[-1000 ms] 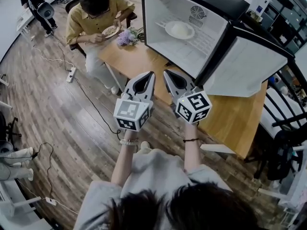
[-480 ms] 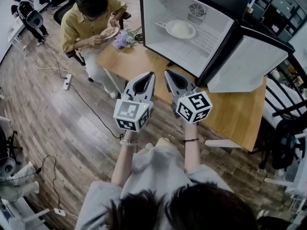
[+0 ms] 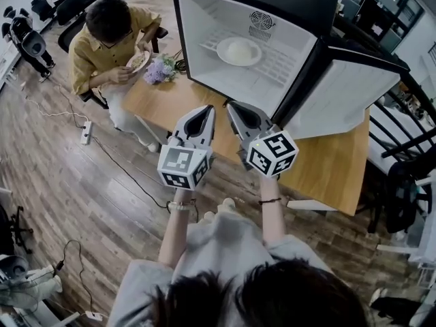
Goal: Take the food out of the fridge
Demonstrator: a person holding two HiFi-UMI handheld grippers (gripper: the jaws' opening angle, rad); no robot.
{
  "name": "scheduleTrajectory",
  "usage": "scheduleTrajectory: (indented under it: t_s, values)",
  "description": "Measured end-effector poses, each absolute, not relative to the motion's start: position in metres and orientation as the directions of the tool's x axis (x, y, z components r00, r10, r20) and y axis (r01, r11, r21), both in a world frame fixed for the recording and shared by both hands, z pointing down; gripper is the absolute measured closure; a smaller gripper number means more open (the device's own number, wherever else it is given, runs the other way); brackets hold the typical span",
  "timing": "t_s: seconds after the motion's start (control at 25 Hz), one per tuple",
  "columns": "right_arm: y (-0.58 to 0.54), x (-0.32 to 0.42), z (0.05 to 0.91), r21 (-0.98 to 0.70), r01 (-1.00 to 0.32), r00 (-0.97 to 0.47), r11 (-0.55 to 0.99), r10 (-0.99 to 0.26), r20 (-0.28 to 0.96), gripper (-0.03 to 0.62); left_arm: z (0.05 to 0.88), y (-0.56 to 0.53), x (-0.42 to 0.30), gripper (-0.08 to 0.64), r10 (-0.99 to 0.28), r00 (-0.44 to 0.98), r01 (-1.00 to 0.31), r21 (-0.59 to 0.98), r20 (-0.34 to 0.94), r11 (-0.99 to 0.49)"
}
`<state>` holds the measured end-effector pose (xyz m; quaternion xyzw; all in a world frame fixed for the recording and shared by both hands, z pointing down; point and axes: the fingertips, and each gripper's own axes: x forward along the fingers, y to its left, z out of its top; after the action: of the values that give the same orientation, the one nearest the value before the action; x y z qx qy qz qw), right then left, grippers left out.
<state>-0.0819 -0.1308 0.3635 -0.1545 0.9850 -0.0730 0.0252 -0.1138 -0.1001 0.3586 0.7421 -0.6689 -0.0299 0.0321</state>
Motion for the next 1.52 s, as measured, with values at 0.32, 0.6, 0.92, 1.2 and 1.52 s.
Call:
scheduleTrajectory:
  t_s: [0.32,0.6,0.92,1.2,1.52]
  values:
    - [-0.16,-0.082,0.366,-0.17,-0.304,-0.95,0.937,-0.311,-0.016,0.583,0.358,-0.13,-0.116,0.552,-0.995,0.096,-0.991,0.096,-0.002,-0.096]
    - [-0.176,-0.089,0.379,-0.237,-0.304,-0.949,0.923,-0.316,-0.015,0.583,0.369,-0.147,-0.128,0.552,-0.994,0.111,-0.988,0.106,0.021,-0.108]
    - [-0.207,-0.108,0.383,-0.28,-0.39,-0.913,0.877,-0.408,-0.008,0.583,0.369,-0.182,-0.149,0.552,-0.972,0.231,-0.97,0.094,0.039,-0.226]
    - [-0.223,-0.125,0.388,-0.31,-0.467,-0.868,0.828,-0.496,-0.016,0.583,0.376,-0.21,-0.167,0.552,-0.934,0.354,-0.932,0.103,0.051,-0.348]
    - [-0.235,-0.13,0.389,-0.344,-0.546,-0.803,0.764,-0.594,-0.045,0.583,0.382,-0.226,-0.172,0.552,-0.879,0.475,-0.878,0.1,0.047,-0.469]
